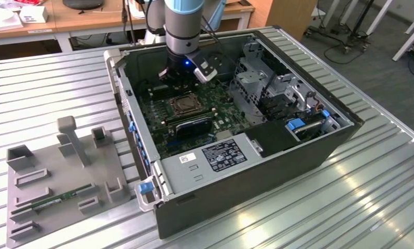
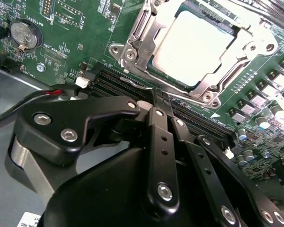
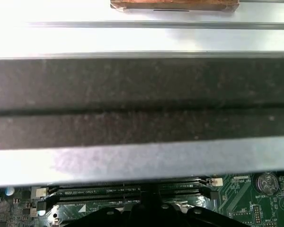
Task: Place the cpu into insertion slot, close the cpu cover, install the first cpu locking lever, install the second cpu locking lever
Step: 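Install the second cpu locking lever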
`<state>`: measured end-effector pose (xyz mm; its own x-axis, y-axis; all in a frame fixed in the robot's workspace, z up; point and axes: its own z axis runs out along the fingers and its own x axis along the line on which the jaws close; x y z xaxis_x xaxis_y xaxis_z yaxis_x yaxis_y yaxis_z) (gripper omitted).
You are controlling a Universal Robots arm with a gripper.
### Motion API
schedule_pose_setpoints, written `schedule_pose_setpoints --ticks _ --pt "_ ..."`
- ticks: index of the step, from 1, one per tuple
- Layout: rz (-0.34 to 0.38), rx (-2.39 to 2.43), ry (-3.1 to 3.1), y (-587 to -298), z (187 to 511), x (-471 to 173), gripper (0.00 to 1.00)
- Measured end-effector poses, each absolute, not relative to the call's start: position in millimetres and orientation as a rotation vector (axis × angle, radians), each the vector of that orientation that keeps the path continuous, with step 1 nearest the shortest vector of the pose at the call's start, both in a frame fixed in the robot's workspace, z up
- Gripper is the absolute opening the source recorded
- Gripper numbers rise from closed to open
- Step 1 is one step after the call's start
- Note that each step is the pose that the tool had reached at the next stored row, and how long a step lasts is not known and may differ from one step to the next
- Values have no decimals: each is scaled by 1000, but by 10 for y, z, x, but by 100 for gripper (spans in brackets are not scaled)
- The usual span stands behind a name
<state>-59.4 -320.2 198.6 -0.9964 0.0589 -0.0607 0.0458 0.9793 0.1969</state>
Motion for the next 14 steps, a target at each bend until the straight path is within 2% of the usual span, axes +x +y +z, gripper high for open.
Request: schedule_pose_setpoints --ticks 14 --pt "314 81 3058 -3209 2045 -593 11"
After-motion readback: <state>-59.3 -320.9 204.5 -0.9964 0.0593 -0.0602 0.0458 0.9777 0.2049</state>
